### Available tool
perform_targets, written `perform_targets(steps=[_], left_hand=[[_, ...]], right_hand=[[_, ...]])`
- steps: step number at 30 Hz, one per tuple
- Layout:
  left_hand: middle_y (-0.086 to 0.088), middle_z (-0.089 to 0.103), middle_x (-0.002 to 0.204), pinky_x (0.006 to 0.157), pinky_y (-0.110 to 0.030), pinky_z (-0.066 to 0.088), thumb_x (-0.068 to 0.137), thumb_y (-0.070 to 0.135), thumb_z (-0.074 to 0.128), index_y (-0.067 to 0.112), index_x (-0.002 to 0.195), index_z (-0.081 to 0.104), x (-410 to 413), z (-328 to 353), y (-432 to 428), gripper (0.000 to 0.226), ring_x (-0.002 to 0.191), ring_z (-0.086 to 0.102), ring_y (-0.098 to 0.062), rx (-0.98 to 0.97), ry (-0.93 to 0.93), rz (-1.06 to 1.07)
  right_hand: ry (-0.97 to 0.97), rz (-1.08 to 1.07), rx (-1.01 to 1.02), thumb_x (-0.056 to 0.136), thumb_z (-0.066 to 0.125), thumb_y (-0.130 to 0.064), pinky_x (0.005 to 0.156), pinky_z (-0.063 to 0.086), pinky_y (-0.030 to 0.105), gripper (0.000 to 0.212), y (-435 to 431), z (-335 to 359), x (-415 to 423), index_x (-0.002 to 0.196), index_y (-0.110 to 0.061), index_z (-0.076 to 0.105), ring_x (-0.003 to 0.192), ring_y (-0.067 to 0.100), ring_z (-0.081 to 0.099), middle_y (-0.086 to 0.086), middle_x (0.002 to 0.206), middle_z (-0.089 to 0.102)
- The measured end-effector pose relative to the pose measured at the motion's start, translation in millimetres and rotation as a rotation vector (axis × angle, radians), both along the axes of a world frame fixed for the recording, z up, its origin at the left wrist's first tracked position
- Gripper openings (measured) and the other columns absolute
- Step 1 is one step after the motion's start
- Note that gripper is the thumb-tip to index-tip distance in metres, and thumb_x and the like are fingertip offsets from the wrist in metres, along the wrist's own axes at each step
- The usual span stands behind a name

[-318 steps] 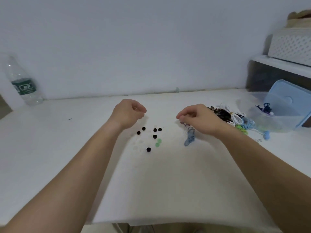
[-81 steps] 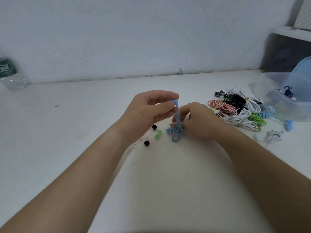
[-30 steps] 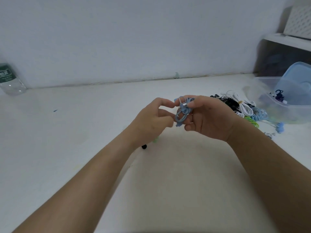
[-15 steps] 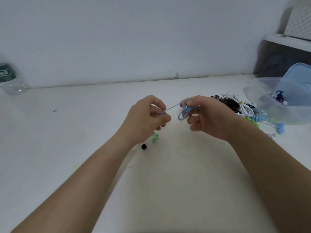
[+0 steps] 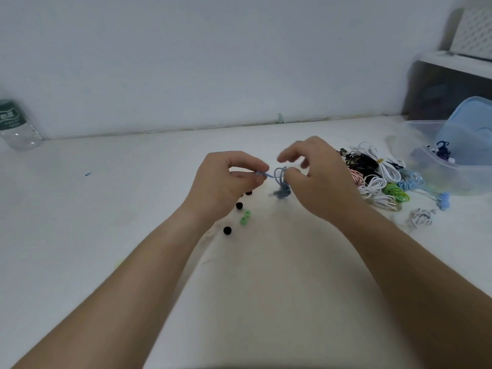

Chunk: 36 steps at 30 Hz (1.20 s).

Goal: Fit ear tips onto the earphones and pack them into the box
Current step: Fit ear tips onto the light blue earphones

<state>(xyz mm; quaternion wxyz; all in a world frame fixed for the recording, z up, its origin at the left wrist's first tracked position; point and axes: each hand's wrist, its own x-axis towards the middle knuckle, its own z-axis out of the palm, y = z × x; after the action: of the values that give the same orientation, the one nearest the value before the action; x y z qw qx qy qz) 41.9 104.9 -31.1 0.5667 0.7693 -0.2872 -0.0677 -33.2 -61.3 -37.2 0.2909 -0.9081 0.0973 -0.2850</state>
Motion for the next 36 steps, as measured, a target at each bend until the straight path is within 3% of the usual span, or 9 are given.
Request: perform_targets(steps=[3, 8, 11, 15, 19, 22, 26, 31, 36], left_hand=[[0.005, 0.078, 0.092, 0.084, -0.036, 0.06, 0.082, 0.002, 0.078, 0.017, 0.095, 0.075, 1.0, -0.2, -0.5, 0.02, 0.081, 0.076, -0.016, -0.03, -0.025, 0.036], [0.007, 0.078, 0.09, 0.086, -0.046, 0.059, 0.081, 0.003, 0.079, 0.018, 0.094, 0.074, 2.5, -0.2, -0.7, 0.02, 0.08, 0.076, -0.014, -0.042, -0.037, 0.065], [0.005, 0.077, 0.093, 0.08, -0.039, 0.061, 0.078, 0.007, 0.083, 0.018, 0.094, 0.072, 3.1, -0.8, -1.5, 0.022, 0.08, 0.076, -0.013, -0.065, -0.039, 0.058], [0.002, 0.076, 0.091, 0.068, -0.019, 0.053, 0.087, 0.007, 0.074, 0.015, 0.095, 0.071, 15.2, 2.9, 2.5, 0.013, 0.08, 0.075, -0.012, -0.096, -0.083, 0.082], [0.017, 0.073, 0.09, 0.072, -0.006, 0.044, 0.096, 0.01, 0.059, 0.031, 0.09, 0.072, 42.9, -2.3, 18.0, 0.026, 0.079, 0.064, 0.004, 0.227, -0.361, 0.214], [0.017, 0.071, 0.1, 0.074, -0.017, 0.048, 0.099, 0.018, 0.057, 0.037, 0.094, 0.073, 52.1, -11.6, 19.3, 0.025, 0.078, 0.064, -0.004, 0.485, -0.388, 0.18], [0.018, 0.066, 0.107, 0.085, -0.033, 0.051, 0.099, 0.015, 0.055, 0.039, 0.107, 0.072, 53.1, -19.0, 13.3, 0.03, 0.091, 0.063, -0.012, 0.638, -0.408, 0.05], [0.015, 0.066, 0.103, 0.086, -0.033, 0.049, 0.096, 0.006, 0.054, 0.041, 0.104, 0.074, 55.0, -24.5, 4.5, 0.041, 0.093, 0.06, -0.012, 0.728, -0.498, 0.03], [0.019, 0.061, 0.086, 0.071, -0.026, 0.044, 0.094, 0.015, 0.064, 0.033, 0.093, 0.075, 55.9, -23.7, 1.9, 0.021, 0.08, 0.063, -0.013, 0.702, -0.443, 0.063]], right_hand=[[-0.043, 0.098, 0.0, 0.082, 0.046, -0.026, 0.089, 0.037, 0.026, 0.043, 8.1, -2.8, 1.9, 0.117, -0.026, 0.07, 0.107, 0.013, 0.051, -0.007, 0.117, 0.063], [0.018, 0.162, 0.229, 0.097, 0.061, -0.025, 0.062, 0.044, 0.015, 0.015, 10.3, -4.8, 7.5, 0.097, -0.026, 0.076, 0.067, 0.006, 0.063, -0.006, 0.074, 0.074], [0.016, 0.218, 0.425, 0.094, 0.067, -0.017, 0.071, 0.057, 0.029, 0.009, 5.3, -7.3, 9.5, 0.095, -0.015, 0.076, 0.065, 0.012, 0.068, -0.002, 0.072, 0.075], [-0.026, 0.256, 0.665, 0.094, 0.065, -0.005, 0.069, 0.056, 0.03, 0.009, 1.3, -6.9, 9.4, 0.097, -0.009, 0.072, 0.062, 0.014, 0.064, 0.007, 0.07, 0.072], [-0.032, 0.19, 0.709, 0.1, 0.051, -0.003, 0.067, 0.054, 0.028, 0.026, -4.1, -8.9, 11.2, 0.116, -0.014, 0.068, 0.058, 0.013, 0.055, 0.006, 0.074, 0.061], [0.027, 0.151, 0.753, 0.102, 0.045, -0.002, 0.066, 0.054, 0.031, 0.028, -4.6, -12.3, 14.6, 0.111, -0.012, 0.07, 0.056, 0.013, 0.053, 0.005, 0.075, 0.056], [0.069, 0.129, 0.83, 0.101, 0.048, -0.003, 0.059, 0.052, 0.027, 0.021, -1.1, -18.2, 18.5, 0.105, -0.01, 0.068, 0.052, 0.013, 0.053, 0.006, 0.074, 0.059], [0.089, 0.141, 0.817, 0.099, 0.051, -0.003, 0.062, 0.052, 0.03, 0.02, -1.3, -18.2, 19.6, 0.106, -0.007, 0.069, 0.051, 0.01, 0.052, 0.005, 0.071, 0.061], [0.096, 0.15, 0.837, 0.099, 0.053, -0.003, 0.06, 0.049, 0.028, 0.017, -1.6, -19.5, 21.5, 0.105, -0.005, 0.069, 0.049, 0.009, 0.051, 0.006, 0.072, 0.061]])
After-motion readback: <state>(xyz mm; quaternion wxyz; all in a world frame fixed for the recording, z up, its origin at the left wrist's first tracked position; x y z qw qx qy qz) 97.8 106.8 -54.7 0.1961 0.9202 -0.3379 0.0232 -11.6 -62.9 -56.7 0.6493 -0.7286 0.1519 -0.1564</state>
